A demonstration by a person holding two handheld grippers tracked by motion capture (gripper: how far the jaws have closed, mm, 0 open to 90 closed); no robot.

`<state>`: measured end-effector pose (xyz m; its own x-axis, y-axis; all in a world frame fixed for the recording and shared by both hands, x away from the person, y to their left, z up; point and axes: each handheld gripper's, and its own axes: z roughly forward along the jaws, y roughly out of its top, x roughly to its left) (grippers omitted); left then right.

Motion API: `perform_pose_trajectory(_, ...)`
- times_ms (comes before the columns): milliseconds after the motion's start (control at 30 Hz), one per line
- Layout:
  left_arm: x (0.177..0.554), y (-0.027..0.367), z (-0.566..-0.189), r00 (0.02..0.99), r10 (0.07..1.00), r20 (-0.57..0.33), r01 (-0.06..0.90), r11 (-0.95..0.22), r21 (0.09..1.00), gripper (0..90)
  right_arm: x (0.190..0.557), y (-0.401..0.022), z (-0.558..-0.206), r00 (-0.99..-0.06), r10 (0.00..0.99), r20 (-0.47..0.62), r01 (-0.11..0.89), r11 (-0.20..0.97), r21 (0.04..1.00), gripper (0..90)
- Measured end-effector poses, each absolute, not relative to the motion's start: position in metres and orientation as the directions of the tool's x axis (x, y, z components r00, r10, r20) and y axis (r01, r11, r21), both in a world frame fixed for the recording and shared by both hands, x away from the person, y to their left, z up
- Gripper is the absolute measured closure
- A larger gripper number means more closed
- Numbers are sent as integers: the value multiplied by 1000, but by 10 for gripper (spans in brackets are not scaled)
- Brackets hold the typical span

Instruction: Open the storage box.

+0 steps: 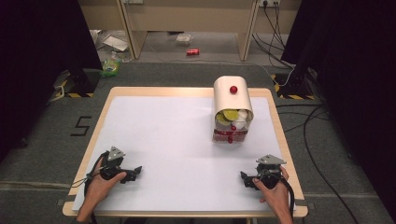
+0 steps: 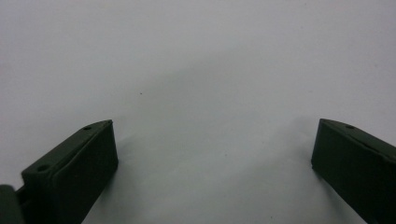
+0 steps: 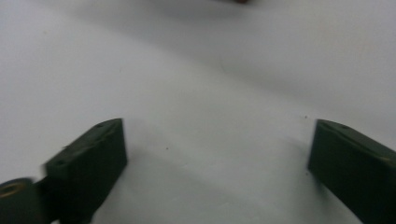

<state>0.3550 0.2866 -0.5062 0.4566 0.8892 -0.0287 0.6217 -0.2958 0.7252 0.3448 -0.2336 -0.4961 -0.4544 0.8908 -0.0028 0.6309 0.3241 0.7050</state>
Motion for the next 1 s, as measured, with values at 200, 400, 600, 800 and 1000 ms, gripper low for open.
perform_pose_trajectory(200, 355, 287, -506, 457, 889, -29, 622, -296, 725, 0, 343, -235, -486, -463, 886, 13, 572, 287, 768, 174)
perform_pose_trajectory(400, 355, 287, -506, 457, 889, -29, 622, -296, 725, 0, 340, -230, -474, -476, 879, 10, 519, 271, 810, 154)
perform_pose_trajectory(600, 355, 287, -506, 456, 889, -29, 622, -295, 725, 0, 339, -228, -463, -475, 880, 17, 485, 246, 839, 164)
perform_pose_trajectory(800, 355, 287, -506, 456, 889, -29, 622, -296, 725, 0, 341, -224, -443, -474, 880, 7, 442, 231, 867, 183)
perform_pose_trajectory(1000, 355, 287, -506, 456, 889, -30, 622, -295, 725, 0, 346, -220, -421, -491, 871, -22, 387, 240, 890, 201)
